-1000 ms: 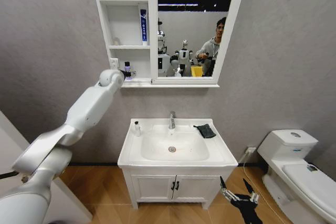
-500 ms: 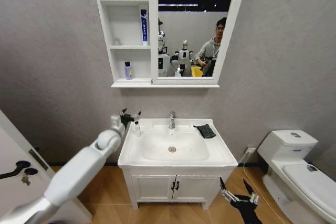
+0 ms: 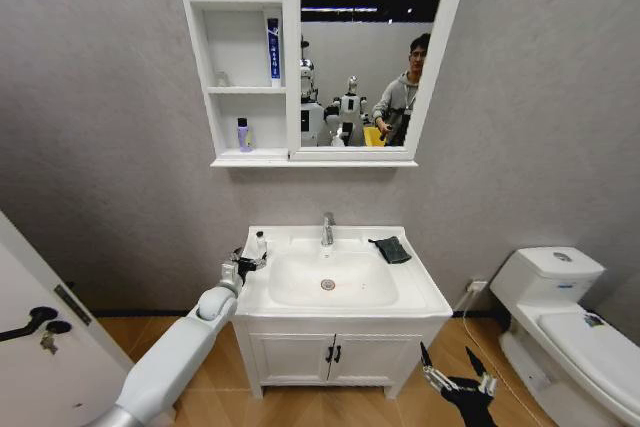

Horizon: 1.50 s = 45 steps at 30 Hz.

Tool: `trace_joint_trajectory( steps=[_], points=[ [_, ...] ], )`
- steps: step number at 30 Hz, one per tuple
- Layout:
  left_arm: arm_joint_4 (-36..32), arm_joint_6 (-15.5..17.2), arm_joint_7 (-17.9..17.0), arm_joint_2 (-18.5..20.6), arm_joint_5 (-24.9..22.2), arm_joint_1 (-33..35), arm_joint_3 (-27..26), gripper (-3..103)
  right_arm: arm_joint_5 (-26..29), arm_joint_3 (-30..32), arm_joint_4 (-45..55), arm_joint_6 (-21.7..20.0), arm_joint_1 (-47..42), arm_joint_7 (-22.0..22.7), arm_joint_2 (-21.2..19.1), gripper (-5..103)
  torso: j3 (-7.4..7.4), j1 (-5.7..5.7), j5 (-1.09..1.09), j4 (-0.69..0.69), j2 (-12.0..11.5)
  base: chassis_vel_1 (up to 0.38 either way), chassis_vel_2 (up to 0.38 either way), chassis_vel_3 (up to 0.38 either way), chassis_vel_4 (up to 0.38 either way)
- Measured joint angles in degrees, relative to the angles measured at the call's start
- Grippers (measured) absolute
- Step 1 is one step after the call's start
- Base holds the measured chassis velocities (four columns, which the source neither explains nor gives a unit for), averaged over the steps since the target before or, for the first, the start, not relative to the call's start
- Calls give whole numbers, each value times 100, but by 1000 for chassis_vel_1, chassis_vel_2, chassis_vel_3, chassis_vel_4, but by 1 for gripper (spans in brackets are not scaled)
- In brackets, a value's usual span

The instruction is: Move facial cleanser and shampoo from washbasin to cabinet, then wipe washbasin with towel.

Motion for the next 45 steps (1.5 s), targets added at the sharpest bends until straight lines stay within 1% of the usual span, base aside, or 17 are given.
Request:
trace_joint_trajectory(
  steps=[2,9,14,16,22,25,26,28,29,31,32,37,38,39,40,43,45],
  points=[
    [453,13,116,-239,1,-229,-7,100,35,80,-28,57,-47,-7,-4,100,0,0,1,0,0,0,0,0,0],
    [1137,-8,349,-556,87,-646,13,99,140,218,-148,208,-129,-47,-16,100,0,0,2,0,0,0,0,0,0],
    [1814,-217,538,-849,275,-995,-1,100,276,290,-275,270,-141,-71,-59,100,0,0,1,2,0,0,0,0,0],
    [2263,-487,615,-1071,419,-1202,-48,100,341,291,-328,275,-122,-75,-91,100,0,0,2,0,0,0,0,0,0],
    [2697,-532,658,-1279,550,-1402,-95,102,473,248,-307,255,-59,-77,-125,100,0,1,1,0,-1,0,0,0,0],
    [2769,-531,747,-1337,539,-1430,-164,88,511,230,-352,245,-17,-81,-147,100,0,0,1,1,-1,0,0,0,0],
    [2769,-531,747,-1337,539,-1430,-164,88,511,230,-352,245,-17,-81,-147,100,0,0,1,1,-1,0,0,0,0],
    [2684,-530,751,-1281,512,-1385,-169,77,520,219,-388,245,-5,-84,-152,100,0,0,1,0,-1,0,0,0,0],
    [2684,-530,751,-1281,512,-1385,-169,77,520,219,-388,245,-5,-84,-152,100,0,0,1,0,-1,0,0,0,0],
    [2531,-539,758,-1183,430,-1284,-210,66,514,201,-390,245,14,-86,-141,100,0,0,0,0,-1,0,0,0,0],
    [2531,-539,758,-1183,430,-1284,-210,66,514,201,-390,245,14,-86,-141,100,0,0,0,0,-1,0,0,0,0],
    [1912,-496,744,-729,151,-889,-239,44,438,138,-357,245,25,-86,-97,100,0,0,0,2,-1,0,0,0,0],
    [1912,-496,744,-729,151,-889,-239,44,438,138,-357,245,25,-86,-97,100,0,0,0,2,-1,0,0,0,0],
    [1784,-470,726,-660,72,-809,-264,39,421,132,-340,245,23,-84,-94,100,0,0,0,2,-1,0,0,0,0],
    [1784,-470,726,-660,72,-809,-264,39,421,132,-340,245,23,-84,-94,100,0,0,0,2,-1,0,0,0,0],
    [1475,-479,743,-477,-40,-581,-346,29,373,120,-280,240,15,-80,-86,100,-1,0,-1,0,-1,0,0,0,0],
    [1438,-487,748,-451,-41,-559,-350,29,362,117,-271,239,14,-80,-84,100,-1,0,-1,-1,-1,0,0,0,0]
  ],
)
